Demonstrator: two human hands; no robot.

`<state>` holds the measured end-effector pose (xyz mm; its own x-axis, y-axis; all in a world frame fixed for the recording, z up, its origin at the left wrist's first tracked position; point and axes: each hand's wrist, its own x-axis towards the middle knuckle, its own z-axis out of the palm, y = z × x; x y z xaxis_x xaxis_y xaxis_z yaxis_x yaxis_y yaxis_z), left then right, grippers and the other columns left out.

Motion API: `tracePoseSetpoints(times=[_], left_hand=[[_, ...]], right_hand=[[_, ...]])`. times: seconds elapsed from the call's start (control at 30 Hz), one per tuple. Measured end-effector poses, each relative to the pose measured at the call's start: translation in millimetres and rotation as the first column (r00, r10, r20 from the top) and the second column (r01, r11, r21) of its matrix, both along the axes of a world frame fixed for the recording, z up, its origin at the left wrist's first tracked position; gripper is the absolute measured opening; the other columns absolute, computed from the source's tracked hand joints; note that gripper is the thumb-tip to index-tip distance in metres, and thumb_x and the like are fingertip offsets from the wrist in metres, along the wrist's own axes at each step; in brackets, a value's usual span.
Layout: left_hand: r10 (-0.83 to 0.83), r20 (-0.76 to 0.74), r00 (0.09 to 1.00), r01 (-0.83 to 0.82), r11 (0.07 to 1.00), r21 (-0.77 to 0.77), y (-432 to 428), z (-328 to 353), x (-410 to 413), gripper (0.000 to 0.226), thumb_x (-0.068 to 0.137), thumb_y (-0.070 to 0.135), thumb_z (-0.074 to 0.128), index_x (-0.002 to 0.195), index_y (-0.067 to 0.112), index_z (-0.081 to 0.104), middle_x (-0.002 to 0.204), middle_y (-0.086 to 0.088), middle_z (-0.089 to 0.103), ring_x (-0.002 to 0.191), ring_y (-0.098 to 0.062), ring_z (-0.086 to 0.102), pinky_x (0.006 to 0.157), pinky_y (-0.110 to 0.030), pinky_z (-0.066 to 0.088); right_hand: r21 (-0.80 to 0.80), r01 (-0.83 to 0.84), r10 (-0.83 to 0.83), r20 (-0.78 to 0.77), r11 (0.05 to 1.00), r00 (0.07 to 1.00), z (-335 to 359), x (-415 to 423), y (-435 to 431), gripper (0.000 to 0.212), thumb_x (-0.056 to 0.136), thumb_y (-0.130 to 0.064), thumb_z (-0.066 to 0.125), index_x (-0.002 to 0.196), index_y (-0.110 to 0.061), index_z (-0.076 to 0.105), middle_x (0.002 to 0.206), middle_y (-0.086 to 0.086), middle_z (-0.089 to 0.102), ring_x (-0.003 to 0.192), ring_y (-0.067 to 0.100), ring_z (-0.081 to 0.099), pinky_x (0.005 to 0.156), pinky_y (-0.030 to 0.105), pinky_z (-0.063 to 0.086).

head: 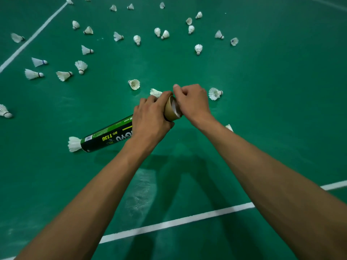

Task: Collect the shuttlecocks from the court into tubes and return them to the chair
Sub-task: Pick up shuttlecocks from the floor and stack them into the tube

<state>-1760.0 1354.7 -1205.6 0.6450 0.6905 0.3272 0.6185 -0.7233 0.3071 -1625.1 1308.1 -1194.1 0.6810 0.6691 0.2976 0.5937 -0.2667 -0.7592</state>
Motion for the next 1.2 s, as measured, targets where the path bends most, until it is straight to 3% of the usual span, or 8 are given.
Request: tracePoseSetpoints(times=[0.1,0.2,0.33,0.5,0.63,0.9,1.07,1.2], left_hand=[[-0.026,-0.019,0.999,0.026,1.000,-0.004,-5.3,-11.3,13.2,0.084,0.070,0.033,0.084,0.145,0.035,0.047,0.115,-0.009,0.063,0.105,-0.037,0.053,0.084,-0.043,0.042],[-0.050,-0.081,0.995,0.052,0.999,0.015,-12.5,-24.0,16.0,0.083,0.069,0.033,0.084,0.144,0.036,0.048,0.116,-0.009,0.063,0.106,-0.037,0.053,0.084,-0.043,0.041],[-0.053,-0.154,0.987,0.054,0.999,0.004,-19.2,-40.3,13.6,0.080,0.072,0.033,0.084,0.144,0.036,0.048,0.116,-0.008,0.062,0.107,-0.036,0.052,0.086,-0.043,0.041],[-0.051,-0.212,0.976,0.051,0.999,-0.006,-27.2,-49.1,25.6,0.082,0.071,0.033,0.086,0.144,0.035,0.050,0.114,-0.008,0.063,0.104,-0.036,0.052,0.082,-0.042,0.039],[-0.055,-0.230,0.972,0.047,0.998,-0.038,-36.3,-38.6,44.1,0.085,0.070,0.033,0.088,0.145,0.036,0.049,0.114,-0.007,0.062,0.105,-0.035,0.052,0.084,-0.043,0.041],[0.037,-0.342,0.939,-0.048,0.999,-0.025,-35.0,5.7,14.9,0.087,0.068,0.036,0.091,0.143,0.038,0.048,0.114,-0.006,0.063,0.107,-0.035,0.053,0.082,-0.041,0.044],[0.076,-0.328,0.942,-0.088,0.996,-0.021,-27.0,6.6,9.0,0.085,0.069,0.036,0.089,0.143,0.038,0.048,0.116,-0.006,0.062,0.109,-0.036,0.053,0.083,-0.042,0.043],[0.116,-0.206,0.972,-0.136,0.987,-0.085,-9.8,7.0,16.4,0.085,0.067,0.037,0.090,0.141,0.038,0.048,0.115,-0.006,0.063,0.109,-0.035,0.053,0.080,-0.039,0.043]], right_hand=[[-0.097,0.033,-0.016,0.168,0.995,0.986,-12.3,19.7,-9.1,0.053,0.100,-0.040,0.051,0.054,-0.015,0.040,0.056,0.002,0.047,0.063,0.030,0.046,0.059,0.034,0.030],[-0.441,0.046,0.074,0.251,0.896,0.965,-33.8,46.9,-16.6,0.020,0.096,-0.035,0.051,0.092,-0.018,0.063,0.103,0.009,0.066,0.091,0.033,0.060,0.071,0.034,0.042],[-0.751,-0.024,0.109,0.064,0.660,0.992,-68.4,79.4,-41.2,0.054,0.087,-0.017,0.053,0.141,-0.018,0.049,0.148,0.007,0.036,0.123,0.038,0.052,0.099,0.045,0.047],[-0.873,-0.045,0.095,0.002,0.487,0.996,-115.9,111.3,-79.5,0.072,0.090,-0.013,0.050,0.155,-0.030,0.026,0.169,0.003,-0.013,0.145,0.044,0.027,0.115,0.052,0.032],[-0.888,-0.003,0.081,0.038,0.459,0.996,-141.6,135.8,-96.0,0.073,0.087,-0.019,0.056,0.152,-0.034,0.027,0.169,0.005,-0.011,0.145,0.044,0.021,0.114,0.051,0.027],[-0.664,0.120,-0.124,0.041,0.738,0.991,-170.5,142.1,-94.5,0.024,0.094,-0.008,0.051,0.117,-0.011,0.057,0.116,0.017,0.047,0.096,0.039,0.058,0.088,0.042,0.050],[-0.305,-0.029,-0.035,-0.204,0.952,0.978,-129.3,108.3,-53.4,0.011,0.090,-0.024,0.072,0.098,-0.017,0.069,0.102,0.007,0.066,0.090,0.029,0.065,0.079,0.034,0.051],[0.027,-0.132,0.131,-0.427,0.991,0.895,-55.8,101.5,-16.9,0.012,0.090,-0.028,0.075,0.096,-0.018,0.072,0.092,0.007,0.072,0.080,0.024,0.070,0.073,0.042,0.057]])
